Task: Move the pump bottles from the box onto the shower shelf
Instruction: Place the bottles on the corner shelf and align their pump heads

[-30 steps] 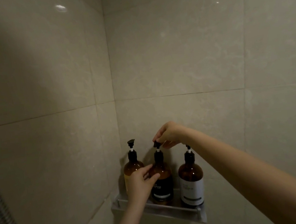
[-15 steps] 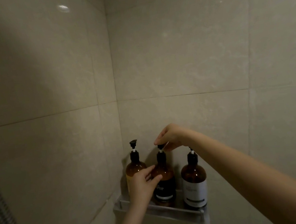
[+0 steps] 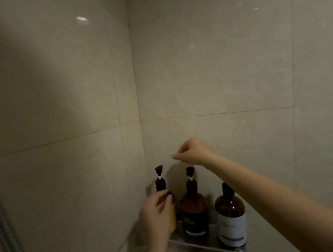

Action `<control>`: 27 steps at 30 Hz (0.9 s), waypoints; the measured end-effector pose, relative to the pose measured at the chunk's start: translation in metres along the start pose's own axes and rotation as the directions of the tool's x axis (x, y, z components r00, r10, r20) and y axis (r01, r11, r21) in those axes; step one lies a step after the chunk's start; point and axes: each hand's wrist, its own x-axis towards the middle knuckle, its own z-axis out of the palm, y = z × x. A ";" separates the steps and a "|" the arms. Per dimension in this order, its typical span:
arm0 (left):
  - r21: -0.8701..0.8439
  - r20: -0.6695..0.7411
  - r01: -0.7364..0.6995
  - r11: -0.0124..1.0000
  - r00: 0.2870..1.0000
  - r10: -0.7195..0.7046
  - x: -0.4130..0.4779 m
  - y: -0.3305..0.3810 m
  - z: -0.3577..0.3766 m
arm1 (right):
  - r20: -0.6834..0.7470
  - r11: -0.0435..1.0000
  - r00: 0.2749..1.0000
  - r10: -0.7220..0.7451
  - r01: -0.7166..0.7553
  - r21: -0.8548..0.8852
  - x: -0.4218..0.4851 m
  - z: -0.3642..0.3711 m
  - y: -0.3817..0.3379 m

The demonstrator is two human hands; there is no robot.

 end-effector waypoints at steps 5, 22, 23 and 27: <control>0.128 -0.022 0.056 0.990 0.998 -0.053 0.015 -0.008 -0.013 | 0.077 0.992 0.996 -0.044 0.053 -0.116 0.011 0.029 -0.019; 0.170 0.163 0.152 0.974 0.970 -0.179 0.022 -0.018 -0.019 | 0.035 0.952 0.996 -0.084 0.090 -0.291 0.017 0.054 -0.034; 0.177 0.156 0.152 0.972 0.971 -0.180 0.021 -0.017 -0.020 | 0.037 0.950 0.995 -0.091 0.098 -0.298 0.017 0.055 -0.034; 0.174 0.157 0.148 0.974 0.972 -0.176 0.020 -0.017 -0.021 | 0.076 0.948 0.990 -0.115 0.133 -0.290 0.019 0.055 -0.035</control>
